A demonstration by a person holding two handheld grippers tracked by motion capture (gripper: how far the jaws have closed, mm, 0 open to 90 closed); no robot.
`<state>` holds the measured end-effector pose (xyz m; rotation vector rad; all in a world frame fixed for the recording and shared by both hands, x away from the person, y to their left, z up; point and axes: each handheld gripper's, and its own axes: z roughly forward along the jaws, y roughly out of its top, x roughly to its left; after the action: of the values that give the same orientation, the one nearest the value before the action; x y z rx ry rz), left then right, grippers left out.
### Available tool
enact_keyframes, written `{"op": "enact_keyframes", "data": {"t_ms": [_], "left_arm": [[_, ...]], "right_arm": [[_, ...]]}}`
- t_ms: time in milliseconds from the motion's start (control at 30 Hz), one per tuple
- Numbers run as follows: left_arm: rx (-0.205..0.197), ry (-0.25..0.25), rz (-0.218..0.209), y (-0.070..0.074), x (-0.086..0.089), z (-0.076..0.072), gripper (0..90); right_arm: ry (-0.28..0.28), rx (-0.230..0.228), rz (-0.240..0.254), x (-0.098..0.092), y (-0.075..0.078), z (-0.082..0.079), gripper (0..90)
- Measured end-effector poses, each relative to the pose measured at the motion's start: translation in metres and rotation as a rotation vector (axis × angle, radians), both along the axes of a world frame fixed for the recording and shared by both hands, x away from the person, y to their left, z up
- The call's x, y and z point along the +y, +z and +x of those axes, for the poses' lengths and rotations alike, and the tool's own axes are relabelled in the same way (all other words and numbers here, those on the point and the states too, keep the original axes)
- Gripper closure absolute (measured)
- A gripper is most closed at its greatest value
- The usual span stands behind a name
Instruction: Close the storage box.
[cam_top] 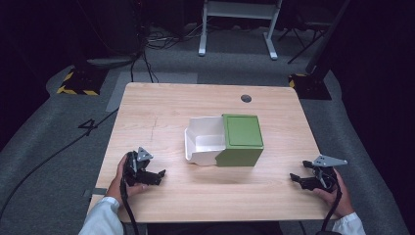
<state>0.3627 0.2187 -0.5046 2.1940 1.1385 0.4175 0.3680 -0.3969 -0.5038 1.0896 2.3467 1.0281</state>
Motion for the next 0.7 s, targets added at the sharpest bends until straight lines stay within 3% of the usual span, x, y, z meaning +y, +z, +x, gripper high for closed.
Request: {"op": "enact_keyframes", "data": {"t_ms": [67, 167, 200, 233, 300, 367, 467, 500, 533, 567, 667, 700], "left_arm": [[0.011, -0.033, 0.006, 0.002, 0.0, 0.005, 0.9], [0.007, -0.035, 0.003, 0.003, -0.001, 0.008, 5.3], [0.005, -0.051, -0.004, 0.004, -0.001, 0.01, 9.3], [0.002, -0.062, -0.018, 0.007, -0.004, 0.012, 21.7], [-0.01, -0.066, -0.006, 0.01, -0.008, 0.014, 15.3], [-0.01, -0.071, -0.022, 0.011, -0.011, 0.017, 17.4], [-0.052, -0.078, -0.034, 0.019, -0.018, 0.024, 19.6], [-0.056, -0.083, -0.062, 0.026, -0.023, 0.03, 19.6], [-0.056, -0.083, -0.062, 0.026, -0.023, 0.03, 19.6], [-0.08, -0.077, -0.077, 0.032, -0.029, 0.035, 19.6], [-0.11, -0.078, -0.078, 0.038, -0.035, 0.043, 19.8], [-0.106, -0.073, -0.091, 0.04, -0.038, 0.045, 19.8]], "right_arm": [[-0.001, 0.003, 0.002, 0.0, 0.0, 0.0, 15.7], [-0.001, 0.003, 0.002, 0.0, 0.0, 0.0, 15.7], [-0.001, 0.004, 0.003, 0.0, 0.0, 0.0, 15.7], [-0.001, 0.003, 0.003, 0.0, 0.0, 0.0, 15.7], [-0.001, -0.002, -0.003, 0.0, 0.0, 0.0, 15.7], [-0.001, -0.004, -0.003, 0.0, 0.0, -0.001, 15.7], [-0.002, -0.002, -0.002, 0.0, 0.0, -0.001, 15.7], [-0.002, -0.002, -0.002, 0.0, 0.0, -0.001, 15.7], [-0.002, -0.001, -0.002, 0.0, 0.0, -0.001, 15.7], [-0.002, -0.001, -0.002, 0.0, 0.0, 0.0, 15.7], [-0.002, -0.002, -0.002, 0.0, 0.0, -0.001, 15.7], [-0.002, -0.002, -0.002, 0.0, 0.0, -0.001, 15.7]]}}
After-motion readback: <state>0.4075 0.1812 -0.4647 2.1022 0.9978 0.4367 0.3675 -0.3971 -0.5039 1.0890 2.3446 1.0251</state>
